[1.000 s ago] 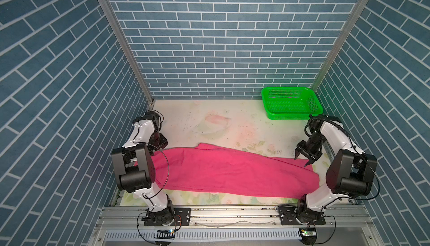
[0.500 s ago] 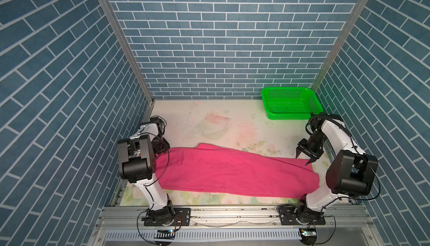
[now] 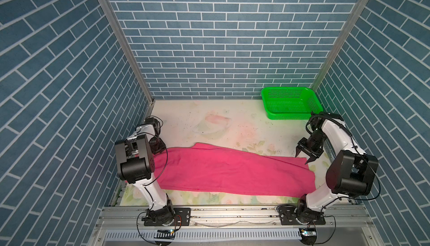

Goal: Roll up the long pants
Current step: Move the long pant to the center of the board.

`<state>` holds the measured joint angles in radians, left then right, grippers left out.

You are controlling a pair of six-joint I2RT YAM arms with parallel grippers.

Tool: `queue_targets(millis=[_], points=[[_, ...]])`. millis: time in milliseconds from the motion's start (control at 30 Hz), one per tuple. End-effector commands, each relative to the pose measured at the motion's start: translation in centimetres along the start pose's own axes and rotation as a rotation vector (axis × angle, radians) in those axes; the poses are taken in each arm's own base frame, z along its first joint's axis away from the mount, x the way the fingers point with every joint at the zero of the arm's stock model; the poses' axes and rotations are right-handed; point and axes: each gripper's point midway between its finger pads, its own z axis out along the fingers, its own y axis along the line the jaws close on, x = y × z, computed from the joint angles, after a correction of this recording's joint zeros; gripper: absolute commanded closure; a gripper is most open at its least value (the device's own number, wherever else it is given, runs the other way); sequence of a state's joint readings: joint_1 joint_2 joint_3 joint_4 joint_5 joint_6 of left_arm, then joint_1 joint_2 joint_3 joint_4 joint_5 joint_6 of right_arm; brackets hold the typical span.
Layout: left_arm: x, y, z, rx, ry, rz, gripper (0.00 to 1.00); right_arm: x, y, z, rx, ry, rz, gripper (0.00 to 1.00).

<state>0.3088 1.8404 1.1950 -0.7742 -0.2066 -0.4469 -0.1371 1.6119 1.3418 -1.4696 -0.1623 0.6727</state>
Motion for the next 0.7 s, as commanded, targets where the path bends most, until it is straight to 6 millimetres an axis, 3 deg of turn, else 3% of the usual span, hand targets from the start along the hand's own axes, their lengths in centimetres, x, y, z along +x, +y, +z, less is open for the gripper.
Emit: queue_targets(millis=[0,100,267,467,567,667], points=[[-2.2,2.6,0.5,-0.081,-0.033,-0.01,0.37,0.4,0.1,-0.2,0.003,0.016,-0.006,0.48],[-2.6,1.4,-0.1,0.022,-0.025,-0.047,0.38,0.5,0.2,-0.2,0.005,0.013,-0.01,0.48],[-2.0,-1.3,-3.3,0.204,0.001,-0.14,0.4,0.9,0.0,0.3,0.01,0.019,-0.012,0.48],[-1.6,-2.2,-6.2,0.274,-0.017,-0.163,0.4,1.4,0.6,1.6,-0.015,0.049,-0.022,0.48],[-1.8,-2.1,-6.3,0.267,-0.024,-0.16,0.4,0.9,0.8,2.2,0.001,0.054,-0.052,0.48],[-1.3,-2.3,-5.0,0.265,-0.01,-0.156,0.4,-0.3,0.9,2.2,0.022,0.017,-0.117,0.48]])
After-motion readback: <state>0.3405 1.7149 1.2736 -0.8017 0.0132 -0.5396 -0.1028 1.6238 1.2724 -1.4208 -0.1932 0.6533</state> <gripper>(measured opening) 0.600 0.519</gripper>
